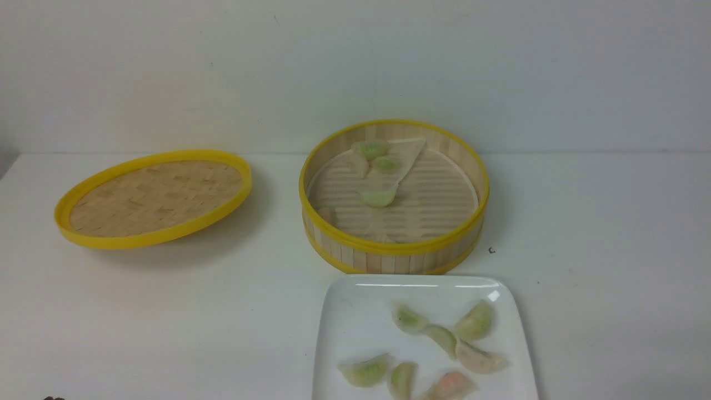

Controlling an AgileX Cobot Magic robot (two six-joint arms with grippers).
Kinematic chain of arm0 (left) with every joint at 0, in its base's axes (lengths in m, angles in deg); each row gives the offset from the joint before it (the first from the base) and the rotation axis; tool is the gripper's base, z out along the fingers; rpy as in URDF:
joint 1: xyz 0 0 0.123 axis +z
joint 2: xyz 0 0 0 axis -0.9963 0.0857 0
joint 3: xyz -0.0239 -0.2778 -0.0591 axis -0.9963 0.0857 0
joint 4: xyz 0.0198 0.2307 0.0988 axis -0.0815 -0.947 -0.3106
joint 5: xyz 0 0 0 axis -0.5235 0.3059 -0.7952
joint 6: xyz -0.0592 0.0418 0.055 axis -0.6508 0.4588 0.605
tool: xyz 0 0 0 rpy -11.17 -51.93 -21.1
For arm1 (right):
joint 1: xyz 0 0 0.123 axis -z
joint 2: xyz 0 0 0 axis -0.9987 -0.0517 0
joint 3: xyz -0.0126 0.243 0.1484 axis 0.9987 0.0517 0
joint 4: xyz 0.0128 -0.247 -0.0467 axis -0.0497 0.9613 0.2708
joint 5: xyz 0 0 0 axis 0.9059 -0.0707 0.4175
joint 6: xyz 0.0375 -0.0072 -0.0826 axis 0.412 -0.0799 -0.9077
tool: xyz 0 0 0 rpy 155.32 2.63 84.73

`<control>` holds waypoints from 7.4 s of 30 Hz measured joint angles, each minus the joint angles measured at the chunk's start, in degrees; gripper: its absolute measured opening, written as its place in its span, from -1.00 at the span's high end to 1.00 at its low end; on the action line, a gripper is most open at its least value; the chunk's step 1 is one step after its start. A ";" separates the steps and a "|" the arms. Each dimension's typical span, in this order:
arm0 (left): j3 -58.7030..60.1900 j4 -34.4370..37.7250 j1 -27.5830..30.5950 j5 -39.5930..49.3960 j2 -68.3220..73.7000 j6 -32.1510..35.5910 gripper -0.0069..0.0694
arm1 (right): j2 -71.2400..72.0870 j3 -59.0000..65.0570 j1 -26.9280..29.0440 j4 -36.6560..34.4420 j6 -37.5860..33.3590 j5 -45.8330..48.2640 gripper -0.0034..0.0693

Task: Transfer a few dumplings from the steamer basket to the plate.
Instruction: Use the left arm to grab a dumpling from the steamer, then use the left arm to put the dumpling into the plate, then use the left arm to grab a dumpling from the steamer, then use the left arm to put the dumpling into the plate

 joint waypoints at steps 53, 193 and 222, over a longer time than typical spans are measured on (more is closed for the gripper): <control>-55.69 23.92 0.00 29.84 47.30 5.45 0.83 | 0.00 0.48 0.00 -27.11 11.58 -18.72 0.95; -122.81 10.04 -21.84 47.12 136.63 1.30 -0.27 | 0.00 0.48 0.00 -14.67 -1.32 -7.89 0.95; -108.08 10.63 -22.21 48.39 111.25 0.94 0.67 | 0.00 0.48 0.00 -14.79 -1.27 -7.89 0.95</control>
